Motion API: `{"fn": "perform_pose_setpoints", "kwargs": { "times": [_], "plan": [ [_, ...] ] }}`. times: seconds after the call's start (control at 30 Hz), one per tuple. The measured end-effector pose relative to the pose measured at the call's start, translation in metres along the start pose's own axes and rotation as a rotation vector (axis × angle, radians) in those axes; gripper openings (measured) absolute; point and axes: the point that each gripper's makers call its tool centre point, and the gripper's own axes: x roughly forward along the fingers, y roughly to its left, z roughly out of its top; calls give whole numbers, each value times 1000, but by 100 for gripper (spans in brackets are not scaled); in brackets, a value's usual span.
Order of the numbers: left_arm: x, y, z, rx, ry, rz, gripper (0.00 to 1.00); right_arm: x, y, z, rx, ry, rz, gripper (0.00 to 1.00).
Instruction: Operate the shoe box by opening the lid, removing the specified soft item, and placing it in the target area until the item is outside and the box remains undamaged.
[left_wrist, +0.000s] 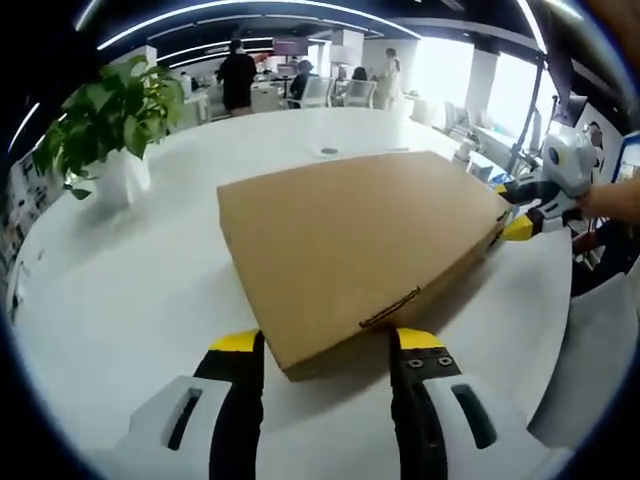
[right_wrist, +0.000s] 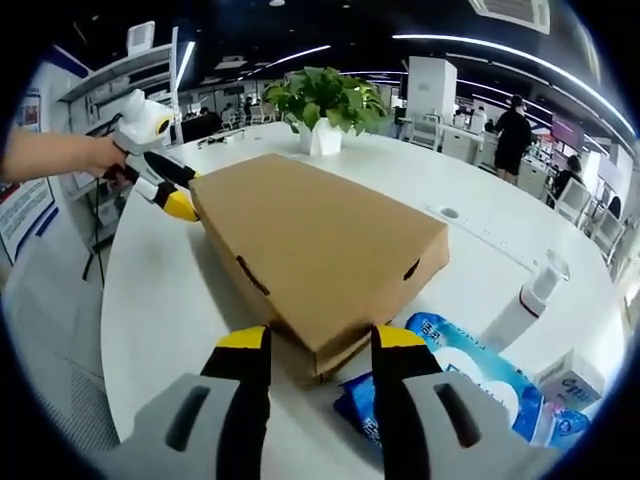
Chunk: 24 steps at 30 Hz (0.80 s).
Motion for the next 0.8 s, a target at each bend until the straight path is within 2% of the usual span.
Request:
{"fn": "perform_pose_setpoints", "kwargs": {
  "times": [0.2, 0.33, 0.63, 0.8],
  "plan": [
    [-6, 1, -7, 11, -7, 29, 43, -9, -3, -1, -18, -2, -35, 35],
    [-15, -2, -13, -14, -22, 25, 48, -23, -5, 1, -1, -28, -56, 36],
    [-41, -9, -29, -43, -58, 59, 51, -53, -11, 1, 63, -84, -103, 41],
    [-54, -19, -31, -46, -77, 66, 53, -70, -14, 0, 84, -104, -134, 44]
  ]
}}
